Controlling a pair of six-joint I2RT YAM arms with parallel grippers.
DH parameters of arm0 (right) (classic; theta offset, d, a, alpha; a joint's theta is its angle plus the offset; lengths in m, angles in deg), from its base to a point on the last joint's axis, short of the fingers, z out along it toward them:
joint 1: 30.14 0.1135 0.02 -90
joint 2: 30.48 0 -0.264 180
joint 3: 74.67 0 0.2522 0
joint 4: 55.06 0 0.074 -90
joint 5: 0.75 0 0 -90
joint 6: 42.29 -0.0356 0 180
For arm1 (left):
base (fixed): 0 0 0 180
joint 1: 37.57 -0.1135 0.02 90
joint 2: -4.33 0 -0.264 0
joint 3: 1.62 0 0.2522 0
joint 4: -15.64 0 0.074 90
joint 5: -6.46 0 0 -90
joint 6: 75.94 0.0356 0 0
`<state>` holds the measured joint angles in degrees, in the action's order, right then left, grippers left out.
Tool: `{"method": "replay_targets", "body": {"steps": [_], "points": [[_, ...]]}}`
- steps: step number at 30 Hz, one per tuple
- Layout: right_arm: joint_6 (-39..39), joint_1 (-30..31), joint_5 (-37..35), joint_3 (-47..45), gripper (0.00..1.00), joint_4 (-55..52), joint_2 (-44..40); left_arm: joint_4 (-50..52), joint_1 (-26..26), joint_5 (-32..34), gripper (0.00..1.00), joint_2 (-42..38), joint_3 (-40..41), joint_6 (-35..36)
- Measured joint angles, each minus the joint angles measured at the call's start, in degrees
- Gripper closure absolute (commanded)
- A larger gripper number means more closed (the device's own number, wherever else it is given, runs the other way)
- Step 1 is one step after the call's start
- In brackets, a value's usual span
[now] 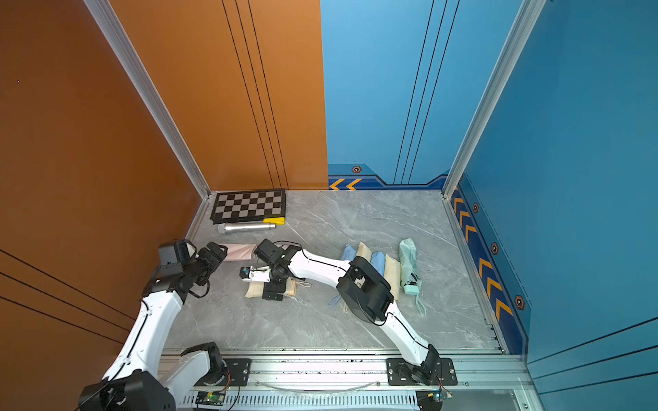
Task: Take umbrellas out of sleeves
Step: Place the umbrella at the center of the board, then take out the umbrella from the umbrella sleeve.
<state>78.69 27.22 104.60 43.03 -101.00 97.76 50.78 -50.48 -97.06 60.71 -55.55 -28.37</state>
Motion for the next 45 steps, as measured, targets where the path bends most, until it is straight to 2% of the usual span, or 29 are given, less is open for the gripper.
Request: {"method": "replay_targets", "body": {"steps": [7,8,11,17,23,31,45], "points": [[-5.0,-5.6,1.9,-18.9,0.06,9.8,-20.7,2.8,9.8,3.0,0.12,0.9,0.2,-0.8],[-5.4,-6.3,1.4,-20.7,0.07,11.0,-22.6,2.9,11.0,3.5,0.17,1.3,0.5,-1.0],[-6.0,-7.5,-0.3,-25.3,0.08,13.0,-25.5,3.8,13.5,5.6,0.22,3.0,1.8,-2.1],[-6.1,-7.6,-4.5,-30.8,0.13,12.3,-25.4,4.8,16.1,8.3,0.31,7.4,2.4,-3.5],[-6.1,-6.3,-8.1,-30.7,0.26,12.2,-23.0,4.8,17.1,9.9,0.45,11.5,2.4,-4.4],[-6.5,-5.0,-9.7,-27.9,0.36,12.2,-16.0,2.6,17.5,10.5,0.59,14.0,2.3,-5.7],[-6.7,-5.0,-11.1,-24.5,0.52,12.3,-12.2,0.8,17.5,10.1,0.69,17.4,2.1,-6.6]]}}
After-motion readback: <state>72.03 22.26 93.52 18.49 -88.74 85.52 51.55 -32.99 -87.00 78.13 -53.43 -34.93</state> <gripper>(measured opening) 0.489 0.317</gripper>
